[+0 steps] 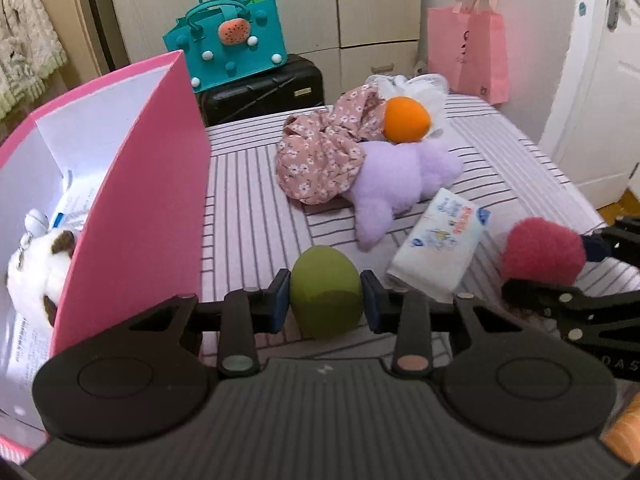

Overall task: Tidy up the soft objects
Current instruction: 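Grasp the pink fluffy ball with the right gripper while the left gripper grasps the green ball, then carry the pink fluffy ball and green ball with both grippers into the pink box, then open both grippers to drop the two balls onto the box floor, then withdraw both grippers from the box toward the tissue pack and orange ball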

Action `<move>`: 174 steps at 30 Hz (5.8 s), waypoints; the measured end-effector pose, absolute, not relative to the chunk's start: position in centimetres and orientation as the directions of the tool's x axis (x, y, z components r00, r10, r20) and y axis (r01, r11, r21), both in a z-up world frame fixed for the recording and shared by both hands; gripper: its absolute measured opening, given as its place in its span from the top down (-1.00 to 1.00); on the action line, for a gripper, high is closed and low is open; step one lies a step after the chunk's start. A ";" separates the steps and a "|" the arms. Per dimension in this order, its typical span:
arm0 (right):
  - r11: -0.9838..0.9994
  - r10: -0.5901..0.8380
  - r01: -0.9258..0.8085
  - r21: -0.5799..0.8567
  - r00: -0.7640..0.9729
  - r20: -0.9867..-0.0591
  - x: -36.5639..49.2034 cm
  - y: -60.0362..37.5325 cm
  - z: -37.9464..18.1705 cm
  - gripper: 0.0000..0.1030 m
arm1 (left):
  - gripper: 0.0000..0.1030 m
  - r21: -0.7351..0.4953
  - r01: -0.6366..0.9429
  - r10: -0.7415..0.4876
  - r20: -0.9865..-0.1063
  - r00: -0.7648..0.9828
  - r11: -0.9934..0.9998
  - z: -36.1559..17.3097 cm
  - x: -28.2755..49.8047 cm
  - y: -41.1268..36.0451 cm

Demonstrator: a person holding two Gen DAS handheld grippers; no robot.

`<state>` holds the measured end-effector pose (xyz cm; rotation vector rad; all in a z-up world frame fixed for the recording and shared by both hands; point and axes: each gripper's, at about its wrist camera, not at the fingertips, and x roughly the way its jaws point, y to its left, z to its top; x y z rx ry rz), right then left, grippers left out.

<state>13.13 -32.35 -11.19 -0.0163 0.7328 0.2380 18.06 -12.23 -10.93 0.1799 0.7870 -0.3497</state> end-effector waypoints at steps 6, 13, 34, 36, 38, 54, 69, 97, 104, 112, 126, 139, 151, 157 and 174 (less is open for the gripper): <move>0.972 0.221 -0.220 0.087 0.708 -0.671 12.1 -32.2 -10.6 -0.12 | 0.31 -0.015 0.407 -0.294 -0.715 0.634 0.913 -10.2 16.7 -11.9; 0.972 0.209 -0.224 0.067 0.707 -0.676 11.2 -31.5 -10.5 -0.12 | 0.31 -0.087 0.421 -0.358 -0.695 0.623 0.903 -8.9 15.3 -10.7; 0.937 0.327 -0.309 0.161 0.616 -0.717 9.6 -29.2 -6.2 -0.12 | 0.31 -0.187 0.531 -0.474 -0.739 0.478 0.827 -5.5 11.7 -6.1; 0.933 0.335 -0.318 0.168 0.595 -0.730 9.6 -28.9 -5.7 -0.12 | 0.31 -0.195 0.538 -0.478 -0.750 0.457 0.820 -5.2 11.6 -5.6; 0.927 0.345 -0.331 0.175 0.576 -0.741 9.6 -28.6 -5.4 -0.12 | 0.31 -0.202 0.541 -0.478 -0.762 0.437 0.817 -4.8 11.6 -4.9; 0.849 0.455 -0.481 0.218 0.458 -0.763 9.4 -23.0 -0.5 -0.13 | 0.31 -0.123 0.545 -0.408 -0.799 0.441 0.830 -0.7 9.5 1.2; 0.779 0.508 -0.596 0.196 0.416 -0.754 11.8 -16.5 2.7 -0.14 | 0.31 -0.210 0.529 -0.495 -0.722 0.483 0.822 2.5 9.6 8.6; 0.677 0.438 -0.731 -0.083 0.491 -0.753 28.2 -7.8 -0.1 -0.13 | 0.30 -0.145 0.390 -0.362 -0.738 0.570 0.909 -0.5 28.8 8.6; 0.632 0.376 -0.764 -0.130 0.449 -0.811 31.9 -5.6 -2.9 -0.14 | 0.30 -0.088 0.362 -0.292 -0.773 0.563 0.928 -3.6 34.1 7.6; 0.589 0.353 -0.796 -0.141 0.410 -0.841 33.9 -5.0 -4.3 -0.19 | 0.28 -0.143 0.364 -0.325 -0.796 0.511 0.920 -4.7 36.0 7.7; 0.615 0.347 -0.770 -0.173 0.461 -0.817 34.7 -5.4 -4.2 -0.43 | 0.20 -0.138 0.345 -0.323 -0.759 0.566 0.928 -4.3 35.5 8.1; 0.744 0.439 -0.669 -0.002 0.491 -0.752 28.5 -10.1 0.2 -0.37 | 0.07 -0.003 0.382 -0.264 -0.729 0.632 0.924 0.6 28.9 9.3; 0.782 0.479 -0.618 0.080 0.514 -0.712 22.1 -12.3 4.1 -0.37 | 0.01 0.004 0.453 -0.305 -0.733 0.608 0.892 4.2 22.3 8.7; 0.789 0.492 -0.608 0.089 0.538 -0.685 19.0 -13.6 6.1 -0.37 | -0.01 -0.014 0.479 -0.331 -0.740 0.585 0.878 4.8 20.1 8.5; 0.799 0.489 -0.595 0.085 0.561 -0.668 12.1 -15.6 6.6 -0.39 | -0.10 -0.002 0.541 -0.363 -0.744 0.561 0.841 5.2 13.6 7.0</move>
